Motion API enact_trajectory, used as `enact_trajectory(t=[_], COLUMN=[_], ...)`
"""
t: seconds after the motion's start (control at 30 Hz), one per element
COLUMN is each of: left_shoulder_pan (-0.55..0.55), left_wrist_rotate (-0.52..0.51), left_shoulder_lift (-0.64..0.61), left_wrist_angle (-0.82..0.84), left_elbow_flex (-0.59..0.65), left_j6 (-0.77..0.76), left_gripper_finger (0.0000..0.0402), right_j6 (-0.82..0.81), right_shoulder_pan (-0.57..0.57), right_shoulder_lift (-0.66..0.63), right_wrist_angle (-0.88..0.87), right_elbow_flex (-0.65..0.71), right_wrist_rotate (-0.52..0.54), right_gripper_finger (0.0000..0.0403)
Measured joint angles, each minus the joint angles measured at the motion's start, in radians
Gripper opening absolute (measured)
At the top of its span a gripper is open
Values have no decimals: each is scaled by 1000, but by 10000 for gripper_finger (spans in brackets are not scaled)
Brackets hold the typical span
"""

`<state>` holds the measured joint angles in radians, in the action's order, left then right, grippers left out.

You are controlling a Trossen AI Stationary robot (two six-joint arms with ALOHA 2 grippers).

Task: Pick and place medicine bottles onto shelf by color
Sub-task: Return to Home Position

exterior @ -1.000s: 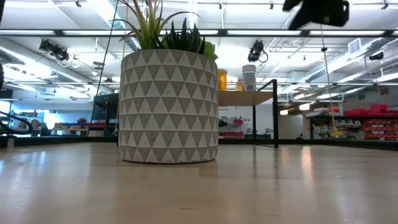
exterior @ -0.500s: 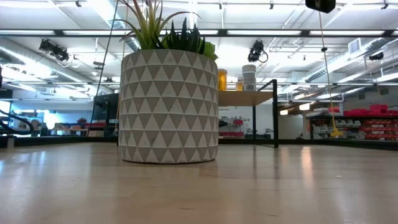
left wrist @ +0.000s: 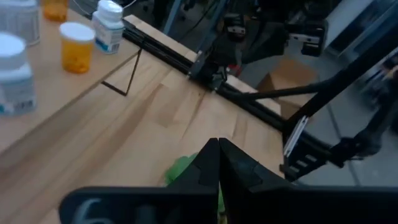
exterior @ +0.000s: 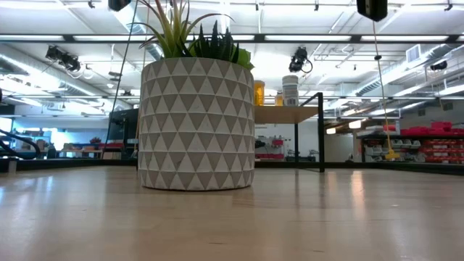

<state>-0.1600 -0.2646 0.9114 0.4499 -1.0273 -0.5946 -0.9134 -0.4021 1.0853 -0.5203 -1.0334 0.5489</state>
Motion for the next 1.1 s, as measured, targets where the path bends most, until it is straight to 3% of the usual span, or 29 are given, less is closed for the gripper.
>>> enact_trajectory(t=[0.3, 0.47, 0.73, 1.1], left_shoulder_pan=[0, 13, 13, 13], left_wrist_rotate=[-2, -4, -22, -102], left_shoulder_lift=[-295, -432, -590, -749], left_wrist_angle=[-114, -117, -160, -161], left_elbow_flex=[273, 390, 521, 634], left_j6=[-155, -245, -349, -427], left_gripper_finger=[4, 11, 9, 10], right_j6=[-89, -101, -105, -49], right_shoulder_pan=[-2, -2, -2, -6], right_shoulder_lift=[-292, -393, -518, -794], right_wrist_angle=[304, 366, 408, 393], right_elbow_flex=[310, 419, 513, 648], right_wrist_rotate=[158, 209, 213, 192], right_gripper_finger=[4, 4, 6, 7])
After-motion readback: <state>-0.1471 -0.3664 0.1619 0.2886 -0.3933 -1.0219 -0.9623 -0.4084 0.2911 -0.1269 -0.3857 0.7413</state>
